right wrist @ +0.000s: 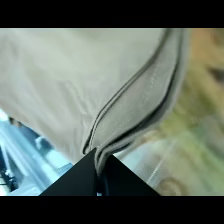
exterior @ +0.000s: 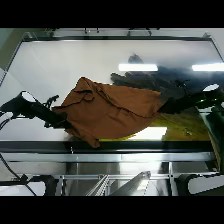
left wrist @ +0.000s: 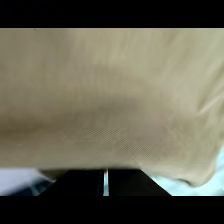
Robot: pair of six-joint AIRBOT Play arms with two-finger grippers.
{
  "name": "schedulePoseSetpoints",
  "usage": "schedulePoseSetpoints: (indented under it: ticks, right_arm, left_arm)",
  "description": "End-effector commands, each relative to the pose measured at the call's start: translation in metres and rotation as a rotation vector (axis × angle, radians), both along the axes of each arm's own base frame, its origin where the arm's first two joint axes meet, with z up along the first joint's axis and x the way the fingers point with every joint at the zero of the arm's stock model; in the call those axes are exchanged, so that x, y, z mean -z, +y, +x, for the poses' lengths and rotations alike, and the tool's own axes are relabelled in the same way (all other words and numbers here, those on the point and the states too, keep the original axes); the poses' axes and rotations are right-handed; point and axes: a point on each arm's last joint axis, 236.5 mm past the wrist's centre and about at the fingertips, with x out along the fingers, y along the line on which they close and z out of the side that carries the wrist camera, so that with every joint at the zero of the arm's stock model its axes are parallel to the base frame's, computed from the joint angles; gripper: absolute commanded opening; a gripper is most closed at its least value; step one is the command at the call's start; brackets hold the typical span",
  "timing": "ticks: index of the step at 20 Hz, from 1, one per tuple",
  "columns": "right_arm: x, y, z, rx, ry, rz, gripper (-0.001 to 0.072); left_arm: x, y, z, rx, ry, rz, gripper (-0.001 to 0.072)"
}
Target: Fold the shirts.
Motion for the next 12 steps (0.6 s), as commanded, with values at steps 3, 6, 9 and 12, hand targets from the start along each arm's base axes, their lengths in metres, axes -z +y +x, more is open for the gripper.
schedulePoseSetpoints:
  ticks: [3,6,9,12]
  right_arm:
    - [-0.128,0.026,-0.015,-0.056,-0.173,0.312,0.0024]
    - [-0.289,0.046,-0.038,-0.067,-0.615,0.572,0.0024]
    - [-0.456,0.032,-0.096,0.023,-1.188,0.794,0.0024]
    - [-0.557,0.009,-0.147,0.245,-1.621,0.746,0.0024]
  left_arm:
    - [-0.182,-0.055,0.036,0.094,-0.466,-0.354,0.0025]
    - [-0.366,-0.067,0.017,0.128,-1.004,-0.508,0.0025]
    - [-0.545,-0.049,-0.041,0.079,-1.67,-0.314,0.0027]
    - [-0.638,-0.035,-0.092,-0.057,-2.035,0.146,0.0027]
